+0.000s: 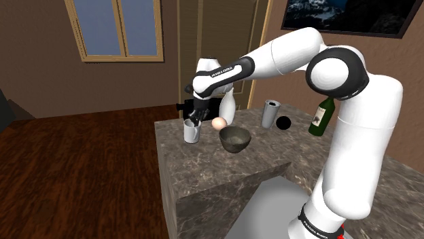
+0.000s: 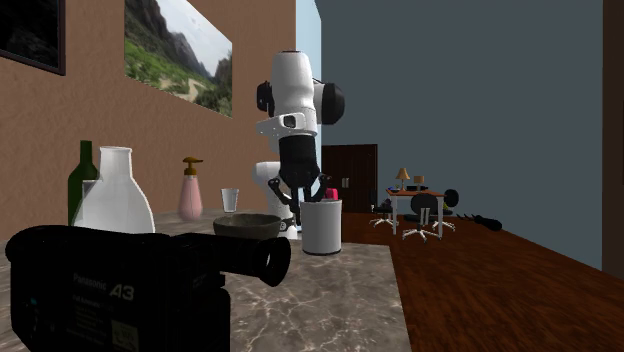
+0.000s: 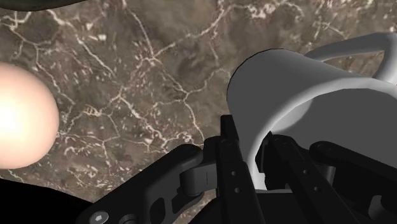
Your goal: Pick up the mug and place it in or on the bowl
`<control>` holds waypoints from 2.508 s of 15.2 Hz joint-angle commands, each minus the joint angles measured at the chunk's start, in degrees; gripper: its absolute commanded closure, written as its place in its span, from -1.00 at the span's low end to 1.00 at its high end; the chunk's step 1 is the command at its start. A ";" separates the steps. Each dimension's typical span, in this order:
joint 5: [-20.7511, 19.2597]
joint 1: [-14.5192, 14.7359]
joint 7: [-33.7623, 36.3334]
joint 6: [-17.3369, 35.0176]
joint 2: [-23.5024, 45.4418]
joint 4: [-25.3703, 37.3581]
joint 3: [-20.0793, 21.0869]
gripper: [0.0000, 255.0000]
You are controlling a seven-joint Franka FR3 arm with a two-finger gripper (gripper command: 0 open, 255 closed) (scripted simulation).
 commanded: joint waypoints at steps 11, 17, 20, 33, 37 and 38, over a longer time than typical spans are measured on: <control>-0.75 0.02 0.89 -8.41 -3.03 5.42 -0.15 1.00; -1.01 0.01 1.27 -12.81 -3.89 8.97 -0.19 1.00; -1.10 -0.01 1.44 -15.04 -4.15 10.94 -0.21 1.00; -3.25 -4.78 -7.46 -16.02 -22.46 -6.84 -5.14 1.00; -4.76 -6.81 -10.99 -17.22 -28.16 -11.45 -7.44 1.00; -5.19 -7.34 -11.90 -17.59 -29.50 -12.43 -8.06 1.00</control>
